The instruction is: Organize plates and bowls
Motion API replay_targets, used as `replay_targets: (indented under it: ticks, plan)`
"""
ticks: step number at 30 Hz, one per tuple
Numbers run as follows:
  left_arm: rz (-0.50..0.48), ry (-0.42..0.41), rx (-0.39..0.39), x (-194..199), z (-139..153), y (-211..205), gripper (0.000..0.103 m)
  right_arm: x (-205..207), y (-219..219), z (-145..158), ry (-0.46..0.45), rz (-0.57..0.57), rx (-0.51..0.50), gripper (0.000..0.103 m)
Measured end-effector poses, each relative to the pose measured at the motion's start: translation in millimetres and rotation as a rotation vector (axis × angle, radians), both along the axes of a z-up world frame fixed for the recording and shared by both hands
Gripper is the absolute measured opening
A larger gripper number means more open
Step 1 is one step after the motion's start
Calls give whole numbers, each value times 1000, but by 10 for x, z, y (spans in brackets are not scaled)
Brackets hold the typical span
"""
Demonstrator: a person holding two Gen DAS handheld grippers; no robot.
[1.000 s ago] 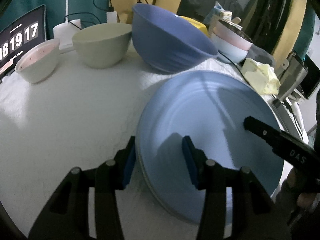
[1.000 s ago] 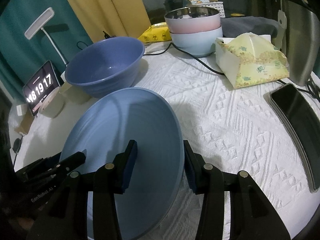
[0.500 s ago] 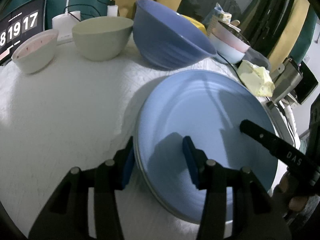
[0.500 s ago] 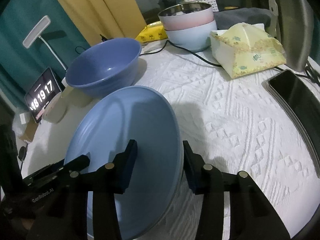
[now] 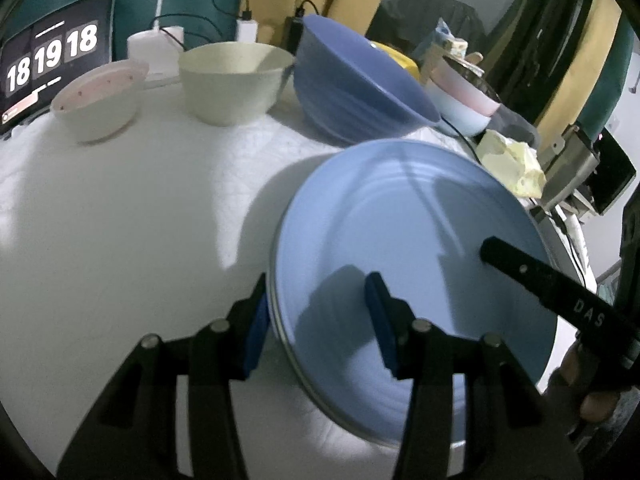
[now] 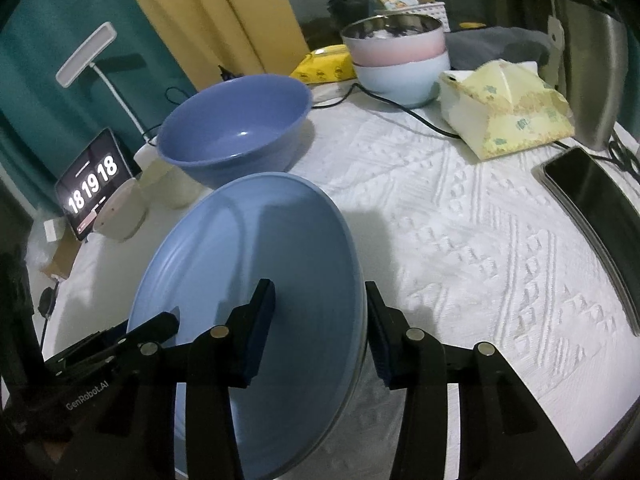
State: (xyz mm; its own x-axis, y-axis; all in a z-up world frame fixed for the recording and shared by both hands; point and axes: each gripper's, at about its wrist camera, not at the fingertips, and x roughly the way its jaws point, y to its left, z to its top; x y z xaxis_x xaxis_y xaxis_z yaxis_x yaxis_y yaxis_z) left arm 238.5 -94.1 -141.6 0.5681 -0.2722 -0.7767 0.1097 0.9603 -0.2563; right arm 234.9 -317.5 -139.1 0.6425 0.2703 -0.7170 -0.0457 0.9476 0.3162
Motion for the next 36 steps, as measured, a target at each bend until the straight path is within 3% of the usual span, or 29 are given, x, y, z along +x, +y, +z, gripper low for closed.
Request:
replay_targets:
  ticks: [36]
  plan:
    - [214, -28, -40, -176, 24, 1579, 48, 230, 1646, 119, -6, 194, -66, 47]
